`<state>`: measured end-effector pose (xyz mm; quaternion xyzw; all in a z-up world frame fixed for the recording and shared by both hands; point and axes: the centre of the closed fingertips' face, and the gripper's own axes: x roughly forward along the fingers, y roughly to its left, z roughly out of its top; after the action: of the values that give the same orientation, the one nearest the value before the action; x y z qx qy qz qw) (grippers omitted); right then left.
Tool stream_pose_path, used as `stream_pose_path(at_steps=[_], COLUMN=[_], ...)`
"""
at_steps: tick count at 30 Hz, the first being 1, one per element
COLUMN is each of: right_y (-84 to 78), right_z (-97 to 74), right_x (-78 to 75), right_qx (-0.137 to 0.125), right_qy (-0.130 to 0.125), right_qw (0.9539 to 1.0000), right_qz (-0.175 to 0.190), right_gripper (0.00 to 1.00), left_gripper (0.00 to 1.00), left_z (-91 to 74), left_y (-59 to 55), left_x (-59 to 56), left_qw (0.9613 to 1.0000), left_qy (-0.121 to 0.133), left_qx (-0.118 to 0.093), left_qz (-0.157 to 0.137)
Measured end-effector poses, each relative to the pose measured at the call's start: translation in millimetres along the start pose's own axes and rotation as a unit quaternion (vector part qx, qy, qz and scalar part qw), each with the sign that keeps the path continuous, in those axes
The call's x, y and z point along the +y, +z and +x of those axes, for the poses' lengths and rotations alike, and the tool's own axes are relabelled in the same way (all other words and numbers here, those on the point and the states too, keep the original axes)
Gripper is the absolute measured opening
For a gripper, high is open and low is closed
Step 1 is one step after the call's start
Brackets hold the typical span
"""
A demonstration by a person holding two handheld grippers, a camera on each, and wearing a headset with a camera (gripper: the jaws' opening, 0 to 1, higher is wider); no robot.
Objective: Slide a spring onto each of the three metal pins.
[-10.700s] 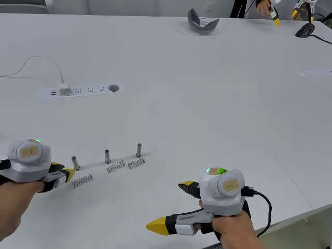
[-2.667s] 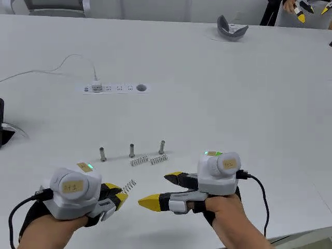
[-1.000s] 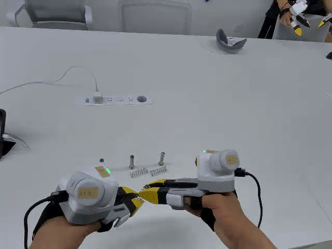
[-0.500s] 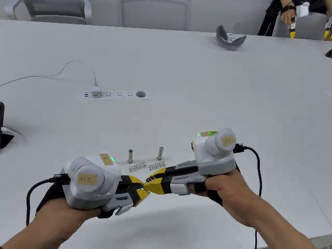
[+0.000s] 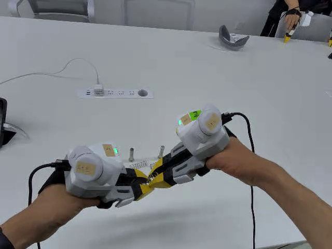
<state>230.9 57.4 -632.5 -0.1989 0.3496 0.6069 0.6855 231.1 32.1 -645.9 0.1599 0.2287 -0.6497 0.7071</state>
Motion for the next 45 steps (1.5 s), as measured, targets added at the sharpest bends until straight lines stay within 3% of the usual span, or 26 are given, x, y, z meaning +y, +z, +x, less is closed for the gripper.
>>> stream_pose_path(at_steps=[10,14,22,31,45], right_y=[-2.5,-2.1,5.1,13.6,3.7], right_z=[13.7,17.4,25.7,35.3,52.6], right_x=[4.6,2.8,1.3,1.1,-12.0], right_qx=[0.036,0.037,0.026,0.013,0.043], right_qy=[0.007,0.005,0.005,0.007,-0.005], right_qw=[0.9986,0.9987,0.9993,0.9997,0.9988], right_qz=[-0.038,-0.036,-0.025,-0.022,-0.021], right_gripper=[0.12,0.12,0.12,0.12,0.12], left_gripper=[0.1,0.1,0.11,0.17,0.24], left_z=[-1.1,-3.5,-12.9,-29.4,-50.4], left_y=[-13.3,-17.9,-25.8,-40.6,-62.2], left_x=[-1.2,0.7,6.4,14.3,27.7], left_qw=[0.9994,0.9998,0.9988,0.9963,0.9893], left_qy=[-0.009,-0.003,0.018,0.052,0.097], left_qx=[0.029,0.018,-0.01,-0.011,-0.019], left_qz=[0.015,0.004,-0.045,-0.067,-0.108])
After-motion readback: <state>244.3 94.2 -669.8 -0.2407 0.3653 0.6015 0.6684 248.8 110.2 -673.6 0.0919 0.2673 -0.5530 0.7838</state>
